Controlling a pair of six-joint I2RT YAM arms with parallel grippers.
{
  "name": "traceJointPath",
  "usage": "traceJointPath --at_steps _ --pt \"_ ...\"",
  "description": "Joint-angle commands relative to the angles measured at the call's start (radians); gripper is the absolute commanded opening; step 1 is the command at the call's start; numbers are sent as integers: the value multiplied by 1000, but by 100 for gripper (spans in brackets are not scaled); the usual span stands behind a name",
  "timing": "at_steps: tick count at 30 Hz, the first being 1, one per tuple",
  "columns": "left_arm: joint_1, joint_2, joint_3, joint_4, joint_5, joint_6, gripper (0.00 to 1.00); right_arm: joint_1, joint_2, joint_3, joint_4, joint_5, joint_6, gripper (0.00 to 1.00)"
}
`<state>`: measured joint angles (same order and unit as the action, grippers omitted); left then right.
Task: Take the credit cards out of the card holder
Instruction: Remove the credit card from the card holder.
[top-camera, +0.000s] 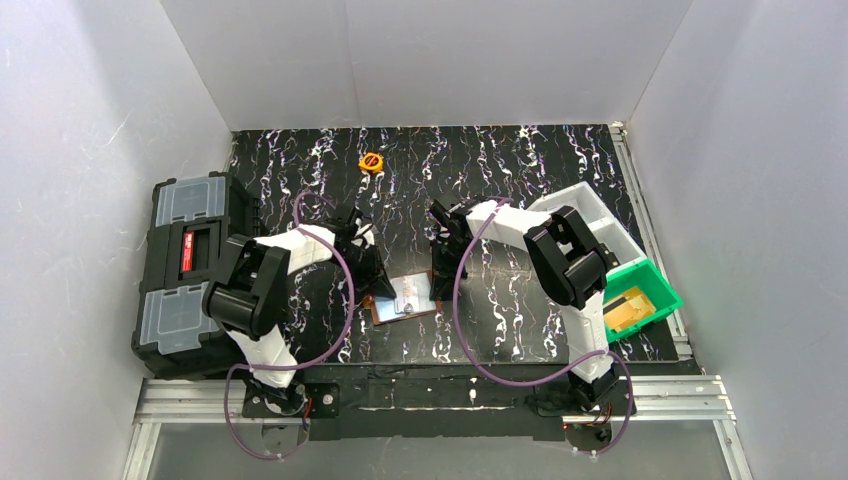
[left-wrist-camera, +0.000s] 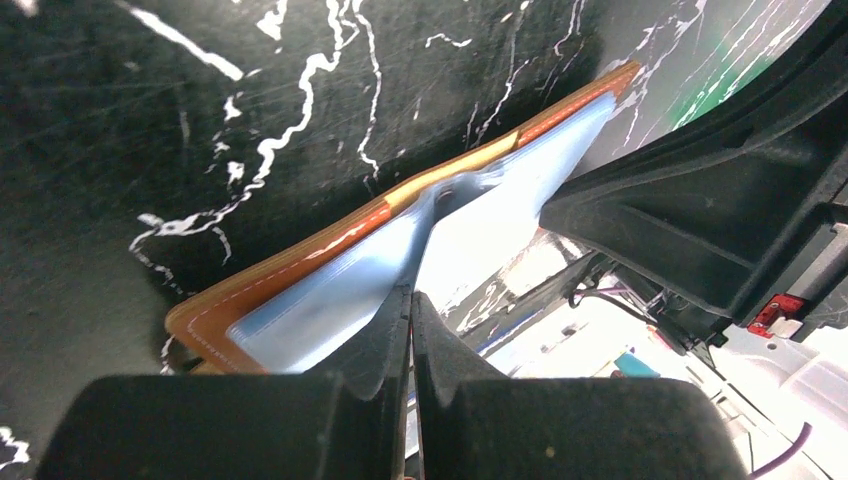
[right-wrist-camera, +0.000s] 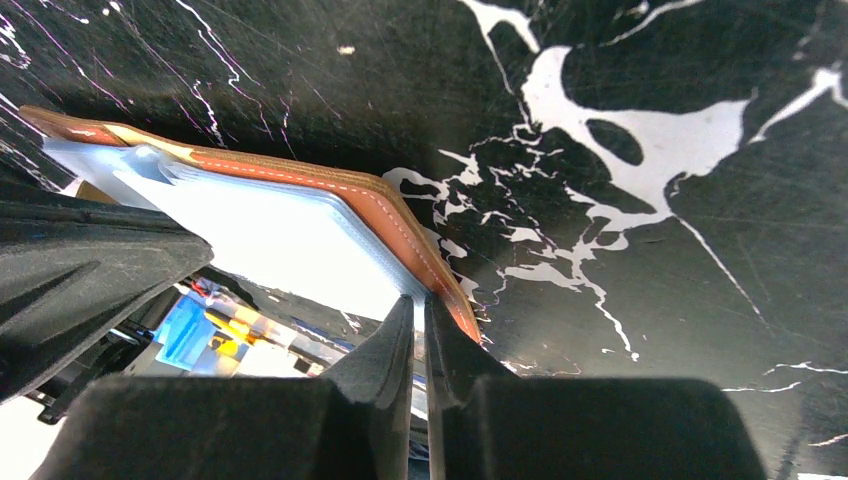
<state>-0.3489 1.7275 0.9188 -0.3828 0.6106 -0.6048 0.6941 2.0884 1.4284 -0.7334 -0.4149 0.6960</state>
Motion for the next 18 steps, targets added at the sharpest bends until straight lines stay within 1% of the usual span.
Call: traceJointPath --at_steps 1,5,9,13,14,16,18 --pt "22 -64 15 -76 -35 32 0 -9 91 -53 91 238 -31 13" --pt "34 -94 15 -104 -49 42 0 -9 73 -48 97 230 -39 14" --pt "47 -133 11 -121 -52 45 0 -11 52 -21 81 234 -51 17" --pt "56 -163 17 -132 -48 51 0 -13 13 3 75 223 -60 23" --pt "57 -167 19 -132 -44 51 0 -13 3 11 71 220 -61 26" --pt "61 -171 22 -133 -37 50 0 -14 -20 26 68 211 -65 40" --pt "65 -174 26 -129 -26 48 0 -16 -50 42 68 202 -67 50"
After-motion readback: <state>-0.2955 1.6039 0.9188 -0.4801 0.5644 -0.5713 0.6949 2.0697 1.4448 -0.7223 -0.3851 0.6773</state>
